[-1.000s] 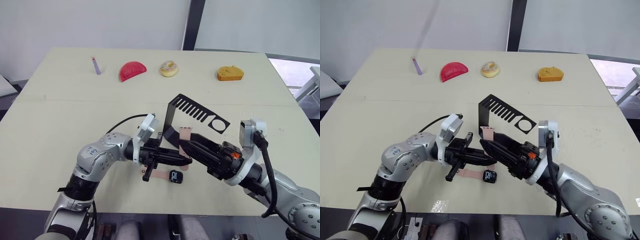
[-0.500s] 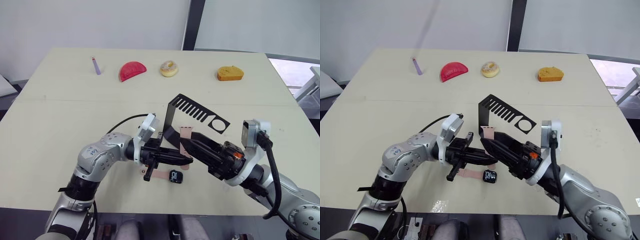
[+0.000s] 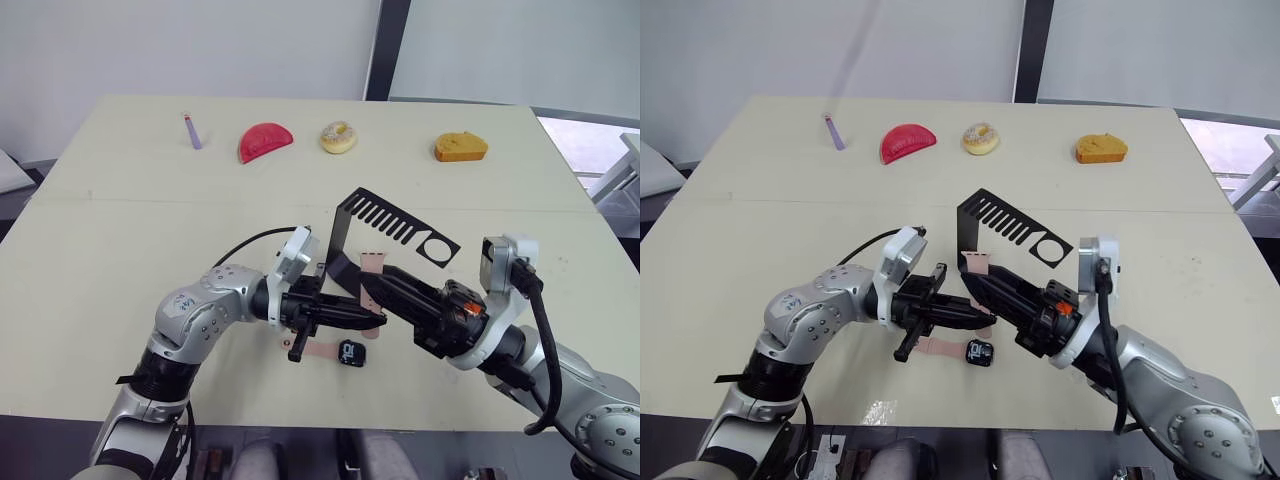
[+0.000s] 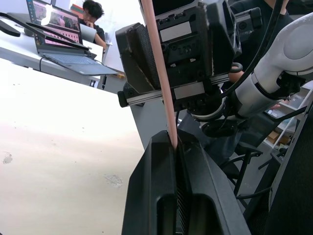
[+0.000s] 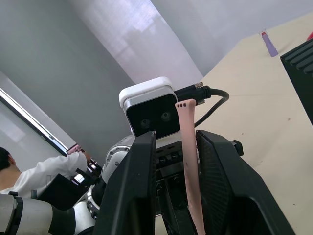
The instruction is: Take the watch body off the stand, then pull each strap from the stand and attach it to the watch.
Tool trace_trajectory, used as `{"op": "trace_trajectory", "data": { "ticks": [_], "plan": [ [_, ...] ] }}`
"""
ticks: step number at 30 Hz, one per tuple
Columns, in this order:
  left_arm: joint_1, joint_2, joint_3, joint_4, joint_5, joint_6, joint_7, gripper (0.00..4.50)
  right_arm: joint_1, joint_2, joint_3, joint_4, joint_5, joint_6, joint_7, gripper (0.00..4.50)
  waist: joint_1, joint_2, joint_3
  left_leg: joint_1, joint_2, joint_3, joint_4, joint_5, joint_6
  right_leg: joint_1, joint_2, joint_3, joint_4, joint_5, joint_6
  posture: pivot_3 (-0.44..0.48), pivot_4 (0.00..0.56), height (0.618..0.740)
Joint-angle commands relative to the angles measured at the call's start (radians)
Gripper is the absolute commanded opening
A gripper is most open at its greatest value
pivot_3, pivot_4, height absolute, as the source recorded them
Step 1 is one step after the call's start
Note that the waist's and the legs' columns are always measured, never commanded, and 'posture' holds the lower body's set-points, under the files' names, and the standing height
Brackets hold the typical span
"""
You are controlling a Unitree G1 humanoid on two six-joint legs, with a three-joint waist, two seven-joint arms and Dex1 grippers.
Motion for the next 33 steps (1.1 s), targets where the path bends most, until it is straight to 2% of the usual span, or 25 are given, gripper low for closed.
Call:
{"op": "trace_trajectory", "data": {
  "ticks": [1, 33],
  "plan": [
    [0.003, -0.002, 0.015, -0.042, -0.015, -0.014, -0.002, 0.00, -0.012, -0.003, -0.006, -0.009, 0.013, -0.015, 0.002, 1.38, 0.000, 0.000, 0.000, 0.000, 0.000, 0.000, 0.000, 0.000, 0.000, 0.000, 0.000, 0.000, 0.000, 0.000, 0.000, 0.000, 0.150, 0.737],
    [0.008, -0.006, 0.014, -0.026, -0.008, -0.029, -0.004, 0.00, -0.015, -0.016, -0.040, 0.004, 0.036, -0.022, 0.002, 1.38, 0.000, 0.000, 0.000, 0.000, 0.000, 0.000, 0.000, 0.000, 0.000, 0.000, 0.000, 0.000, 0.000, 0.000, 0.000, 0.000, 0.150, 0.737]
  ]
}}
